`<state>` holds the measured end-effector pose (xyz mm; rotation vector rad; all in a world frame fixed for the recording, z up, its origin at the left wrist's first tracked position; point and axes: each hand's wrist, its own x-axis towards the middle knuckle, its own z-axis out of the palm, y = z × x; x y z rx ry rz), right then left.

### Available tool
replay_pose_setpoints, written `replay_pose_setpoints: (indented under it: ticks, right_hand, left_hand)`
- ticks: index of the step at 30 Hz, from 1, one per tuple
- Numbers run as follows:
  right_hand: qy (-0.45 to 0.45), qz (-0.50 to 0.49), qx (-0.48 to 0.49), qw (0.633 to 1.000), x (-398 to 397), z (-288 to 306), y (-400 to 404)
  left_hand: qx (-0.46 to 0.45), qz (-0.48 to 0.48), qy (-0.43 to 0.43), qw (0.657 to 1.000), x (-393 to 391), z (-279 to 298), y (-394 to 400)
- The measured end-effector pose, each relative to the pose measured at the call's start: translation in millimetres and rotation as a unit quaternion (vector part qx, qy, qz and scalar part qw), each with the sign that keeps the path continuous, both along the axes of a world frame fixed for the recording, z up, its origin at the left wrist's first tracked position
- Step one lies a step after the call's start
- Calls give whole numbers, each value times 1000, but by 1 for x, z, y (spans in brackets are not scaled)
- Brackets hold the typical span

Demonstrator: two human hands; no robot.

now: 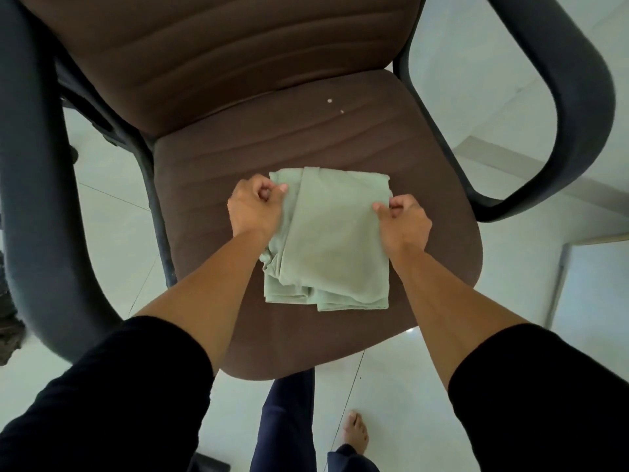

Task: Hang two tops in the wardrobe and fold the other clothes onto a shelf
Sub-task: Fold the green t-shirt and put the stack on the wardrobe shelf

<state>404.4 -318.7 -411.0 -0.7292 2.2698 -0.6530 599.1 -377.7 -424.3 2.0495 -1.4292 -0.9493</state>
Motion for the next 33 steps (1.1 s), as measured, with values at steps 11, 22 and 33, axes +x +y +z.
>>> replay_pose_setpoints:
  ticks: [11,22,33]
  right_hand:
    - [2,30,25,999,1,10,30]
    - [-7,54,-5,999,4,-5,-40]
    - [22,54,-14,998,2,-15,-44]
  left_hand:
    - [175,-74,35,981,-9,18,18]
    - [218,-145,100,960,-33,6,-49]
    - [315,-55,267,909,-33,3,-61]
